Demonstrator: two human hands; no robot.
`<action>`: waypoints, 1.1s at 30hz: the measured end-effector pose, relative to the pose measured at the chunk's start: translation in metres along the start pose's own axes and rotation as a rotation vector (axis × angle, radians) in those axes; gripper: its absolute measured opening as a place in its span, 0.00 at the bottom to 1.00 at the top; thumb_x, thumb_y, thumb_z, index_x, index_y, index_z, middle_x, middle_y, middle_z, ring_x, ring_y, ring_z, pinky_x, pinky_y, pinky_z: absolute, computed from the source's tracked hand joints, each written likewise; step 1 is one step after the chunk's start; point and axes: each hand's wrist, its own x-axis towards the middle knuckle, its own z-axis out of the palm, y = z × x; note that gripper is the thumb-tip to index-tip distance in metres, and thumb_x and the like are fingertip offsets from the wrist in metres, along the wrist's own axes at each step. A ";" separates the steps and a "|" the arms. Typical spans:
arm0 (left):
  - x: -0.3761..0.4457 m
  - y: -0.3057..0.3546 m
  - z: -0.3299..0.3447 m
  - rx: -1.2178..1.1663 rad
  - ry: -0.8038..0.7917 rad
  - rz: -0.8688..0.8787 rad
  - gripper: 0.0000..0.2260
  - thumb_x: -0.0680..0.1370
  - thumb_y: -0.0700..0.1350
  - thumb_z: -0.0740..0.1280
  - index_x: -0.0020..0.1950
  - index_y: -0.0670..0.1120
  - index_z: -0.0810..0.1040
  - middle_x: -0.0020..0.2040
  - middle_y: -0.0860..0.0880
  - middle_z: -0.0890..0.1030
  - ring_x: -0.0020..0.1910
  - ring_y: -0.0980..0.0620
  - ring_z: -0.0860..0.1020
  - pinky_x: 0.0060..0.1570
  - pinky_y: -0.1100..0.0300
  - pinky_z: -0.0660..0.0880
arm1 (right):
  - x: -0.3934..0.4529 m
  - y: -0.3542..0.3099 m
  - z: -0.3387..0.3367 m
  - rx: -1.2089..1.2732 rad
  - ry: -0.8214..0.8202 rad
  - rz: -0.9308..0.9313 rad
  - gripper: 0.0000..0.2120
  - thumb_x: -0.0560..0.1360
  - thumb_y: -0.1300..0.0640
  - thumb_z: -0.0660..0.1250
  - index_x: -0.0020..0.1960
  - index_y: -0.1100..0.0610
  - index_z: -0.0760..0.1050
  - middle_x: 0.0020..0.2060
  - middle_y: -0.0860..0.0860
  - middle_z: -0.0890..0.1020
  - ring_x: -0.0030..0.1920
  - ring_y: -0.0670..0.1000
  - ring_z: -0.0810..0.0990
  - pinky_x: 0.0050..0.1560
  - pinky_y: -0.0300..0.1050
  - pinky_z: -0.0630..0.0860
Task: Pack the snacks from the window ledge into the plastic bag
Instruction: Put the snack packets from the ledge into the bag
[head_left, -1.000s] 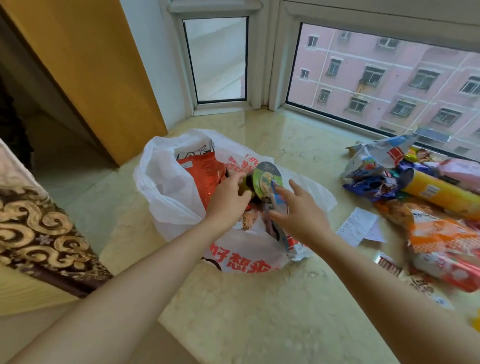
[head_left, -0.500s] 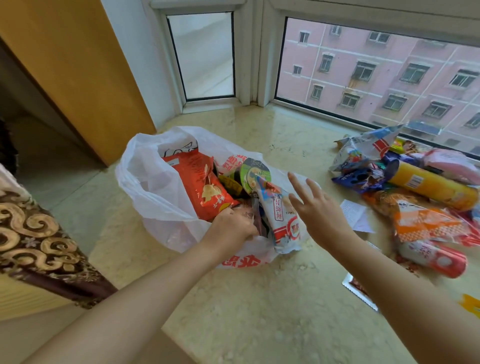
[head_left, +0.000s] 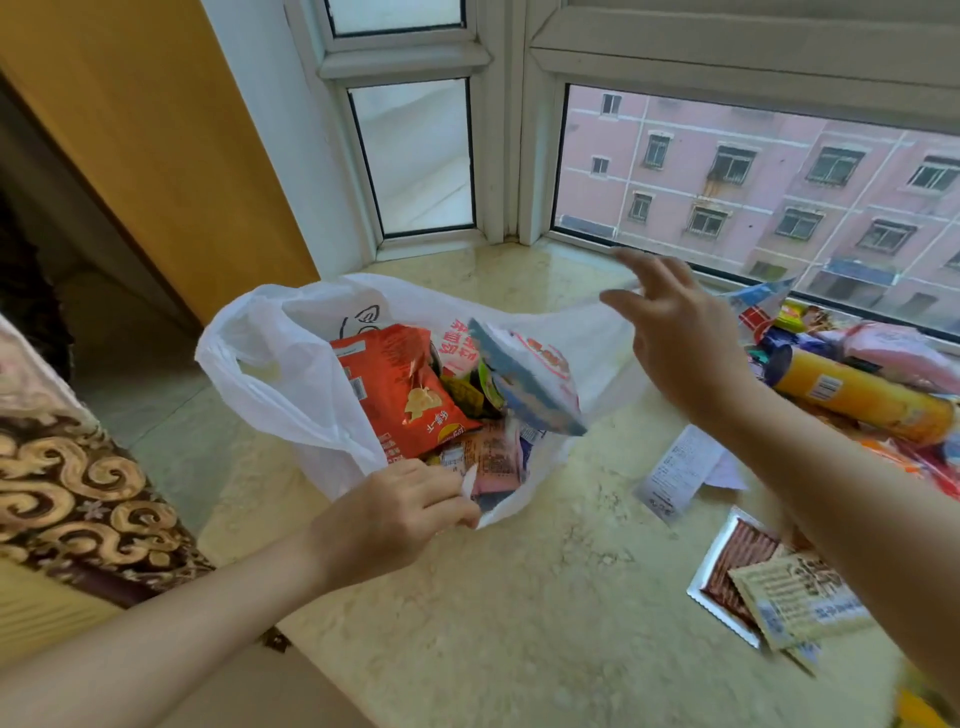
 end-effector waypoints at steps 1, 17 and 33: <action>0.000 0.001 0.003 -0.006 0.007 0.008 0.04 0.75 0.37 0.68 0.46 0.45 0.81 0.39 0.49 0.78 0.38 0.53 0.72 0.41 0.66 0.64 | 0.003 -0.001 -0.002 0.017 0.029 -0.029 0.13 0.66 0.74 0.66 0.48 0.63 0.81 0.60 0.62 0.78 0.55 0.65 0.78 0.28 0.52 0.78; 0.076 -0.030 0.083 0.346 -0.592 -0.340 0.27 0.82 0.59 0.51 0.78 0.59 0.44 0.79 0.47 0.42 0.78 0.43 0.43 0.72 0.37 0.46 | -0.032 -0.002 0.015 -0.147 -0.389 -0.205 0.16 0.71 0.69 0.62 0.56 0.59 0.78 0.50 0.55 0.82 0.46 0.55 0.79 0.34 0.45 0.79; 0.051 -0.113 -0.013 0.819 -0.172 -0.626 0.42 0.77 0.53 0.64 0.78 0.54 0.36 0.79 0.42 0.45 0.78 0.43 0.46 0.71 0.37 0.40 | 0.014 -0.033 0.034 -0.402 -0.392 -0.120 0.47 0.66 0.56 0.75 0.77 0.51 0.53 0.72 0.61 0.65 0.66 0.66 0.72 0.58 0.72 0.68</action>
